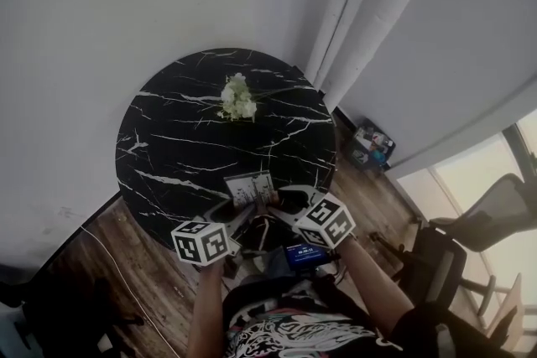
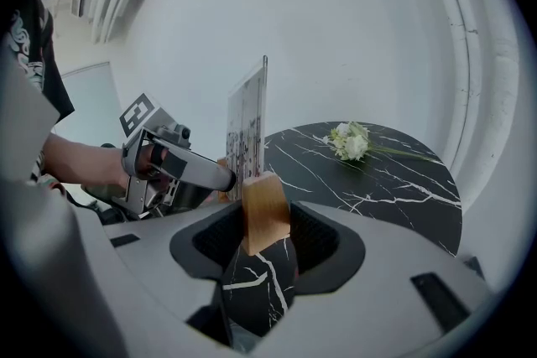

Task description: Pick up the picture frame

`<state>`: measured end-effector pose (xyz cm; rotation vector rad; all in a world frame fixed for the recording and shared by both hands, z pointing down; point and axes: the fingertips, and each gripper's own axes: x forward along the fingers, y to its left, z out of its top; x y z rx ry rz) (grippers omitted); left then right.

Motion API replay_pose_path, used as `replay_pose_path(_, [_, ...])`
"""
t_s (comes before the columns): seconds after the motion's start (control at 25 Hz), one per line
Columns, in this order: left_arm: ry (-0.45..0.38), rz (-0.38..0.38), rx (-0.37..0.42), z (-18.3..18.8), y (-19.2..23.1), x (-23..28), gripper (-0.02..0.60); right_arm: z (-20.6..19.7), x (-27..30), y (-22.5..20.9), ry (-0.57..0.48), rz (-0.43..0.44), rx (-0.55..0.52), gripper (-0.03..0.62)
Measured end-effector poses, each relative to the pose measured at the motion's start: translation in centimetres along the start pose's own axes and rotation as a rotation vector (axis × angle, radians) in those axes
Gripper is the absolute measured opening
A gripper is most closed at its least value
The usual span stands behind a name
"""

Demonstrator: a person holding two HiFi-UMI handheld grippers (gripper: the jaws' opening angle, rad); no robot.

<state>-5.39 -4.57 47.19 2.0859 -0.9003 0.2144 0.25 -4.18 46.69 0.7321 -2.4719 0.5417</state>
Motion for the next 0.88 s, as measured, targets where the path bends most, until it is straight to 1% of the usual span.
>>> replay_pose_path(0.16, [0.014, -0.023, -0.003, 0.1, 0.1, 0.6, 0.247, -0.1, -0.1, -0.4, 0.003, -0.018, 0.015, 0.175])
replay_pose_path(0.28, [0.035, -0.039, 0.015, 0.1, -0.2, 1.1, 0.247, -0.5, -0.4, -0.8, 0.004, -0.034, 0.035, 0.175])
replay_pose_path(0.44, [0.048, -0.045, 0.027, 0.2, -0.3, 1.6, 0.245, -0.7, -0.4, -1.2, 0.008, -0.043, 0.050, 0.175])
replay_pose_path(0.88, [0.059, -0.046, 0.009, 0.7, 0.9, 1.4, 0.244, -0.3, 0.8, -1.3, 0.016, -0.033, 0.072, 0.175])
